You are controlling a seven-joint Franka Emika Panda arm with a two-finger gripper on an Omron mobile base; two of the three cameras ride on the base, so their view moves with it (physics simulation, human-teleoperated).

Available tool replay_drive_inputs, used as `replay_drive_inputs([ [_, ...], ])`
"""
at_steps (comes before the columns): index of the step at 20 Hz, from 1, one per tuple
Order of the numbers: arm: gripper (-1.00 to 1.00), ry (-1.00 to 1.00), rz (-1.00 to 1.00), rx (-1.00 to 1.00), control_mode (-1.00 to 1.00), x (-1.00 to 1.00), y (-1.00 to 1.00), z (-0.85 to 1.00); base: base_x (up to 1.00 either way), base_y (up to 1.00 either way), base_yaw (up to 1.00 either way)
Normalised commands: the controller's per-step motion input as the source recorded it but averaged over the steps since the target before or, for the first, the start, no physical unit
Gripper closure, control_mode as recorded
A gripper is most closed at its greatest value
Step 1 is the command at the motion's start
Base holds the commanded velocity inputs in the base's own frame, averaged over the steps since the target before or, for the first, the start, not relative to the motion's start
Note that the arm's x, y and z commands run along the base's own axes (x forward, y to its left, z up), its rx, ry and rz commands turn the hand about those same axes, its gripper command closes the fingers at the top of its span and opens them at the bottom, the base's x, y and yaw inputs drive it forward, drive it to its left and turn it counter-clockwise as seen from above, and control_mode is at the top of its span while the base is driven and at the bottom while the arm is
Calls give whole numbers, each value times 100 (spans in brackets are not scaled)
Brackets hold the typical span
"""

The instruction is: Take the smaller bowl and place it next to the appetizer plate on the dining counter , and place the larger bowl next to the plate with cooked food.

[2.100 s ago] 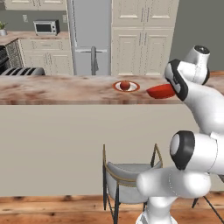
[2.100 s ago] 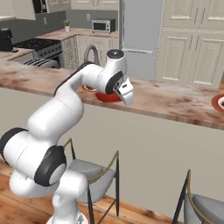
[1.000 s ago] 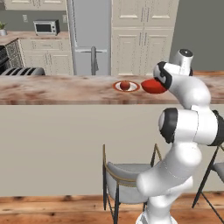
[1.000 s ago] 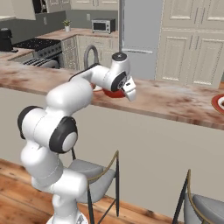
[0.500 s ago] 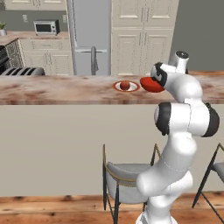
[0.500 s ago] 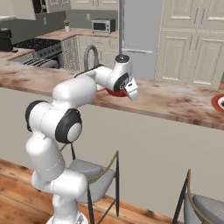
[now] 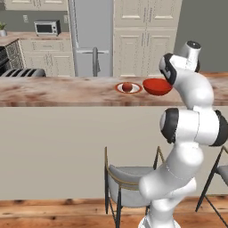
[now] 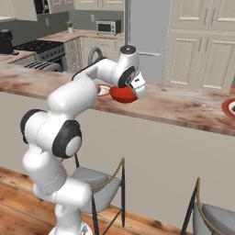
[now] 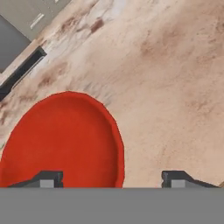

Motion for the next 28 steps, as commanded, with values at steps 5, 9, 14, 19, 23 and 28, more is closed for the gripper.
replay_drive_inputs([
  [5, -100, -5, 0, -2, -100, -96, 9, 0, 0, 0, 0],
  [9, -100, -23, 5, -13, -100, -100, 60, 0, 0, 0, 0],
  [14, -100, -20, 1, -12, -100, -88, 45, 21, 0, 0, 0],
  [19, -100, -15, 1, -10, -100, -63, 29, 29, 0, 0, 0],
  [23, -100, -4, 0, -9, -100, -41, 31, 44, 0, 0, 0],
  [28, -100, 0, 0, -10, -100, -6, 47, 47, 0, 0, 0],
])
